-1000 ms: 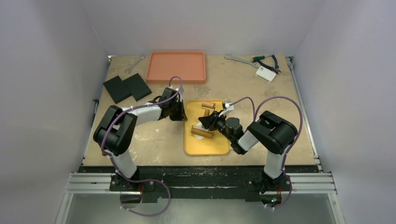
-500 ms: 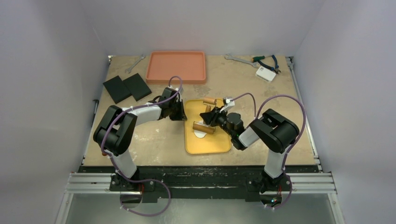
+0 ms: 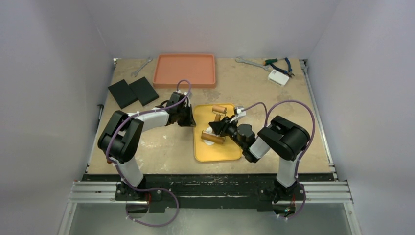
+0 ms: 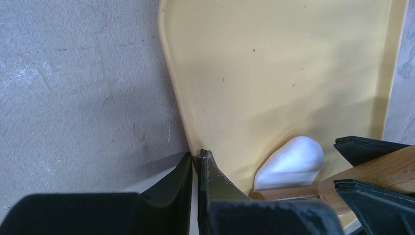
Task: Roll out the dumpling wrappers from the dough
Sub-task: Flatten out the dough on the work surface.
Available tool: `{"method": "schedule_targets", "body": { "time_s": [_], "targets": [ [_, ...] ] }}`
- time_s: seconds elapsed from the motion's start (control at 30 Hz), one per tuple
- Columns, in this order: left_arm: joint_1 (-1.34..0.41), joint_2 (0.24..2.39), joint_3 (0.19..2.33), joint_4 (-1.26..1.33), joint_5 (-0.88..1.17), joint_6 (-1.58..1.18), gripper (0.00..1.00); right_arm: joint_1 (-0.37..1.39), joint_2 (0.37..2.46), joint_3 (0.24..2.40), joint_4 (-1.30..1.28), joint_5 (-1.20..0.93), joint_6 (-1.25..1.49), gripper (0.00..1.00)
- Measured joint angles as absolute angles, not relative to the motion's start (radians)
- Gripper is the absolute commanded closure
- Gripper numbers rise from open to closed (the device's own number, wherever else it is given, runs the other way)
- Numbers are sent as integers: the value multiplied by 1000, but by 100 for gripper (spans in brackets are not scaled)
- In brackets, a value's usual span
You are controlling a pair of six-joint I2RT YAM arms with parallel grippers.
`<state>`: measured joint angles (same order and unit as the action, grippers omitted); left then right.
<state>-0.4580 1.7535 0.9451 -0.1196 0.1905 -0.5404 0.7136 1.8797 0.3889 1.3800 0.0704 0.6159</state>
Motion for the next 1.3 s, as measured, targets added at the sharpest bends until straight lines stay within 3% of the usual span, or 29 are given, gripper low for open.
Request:
{"method": "schedule_targets", "body": {
  "time_s": [0.47, 0.87, 1.3],
  "targets": [
    [-455, 1753, 945, -120, 188, -540, 100, 653, 1816, 486, 1155, -22, 583, 100],
    [-454, 1753, 945, -122, 191, -540, 100, 714, 1838, 398, 1303, 29, 590, 100],
    [-454, 1752, 945, -125, 192, -540, 100, 696, 1816, 420, 1246, 9, 591, 100]
  ]
}}
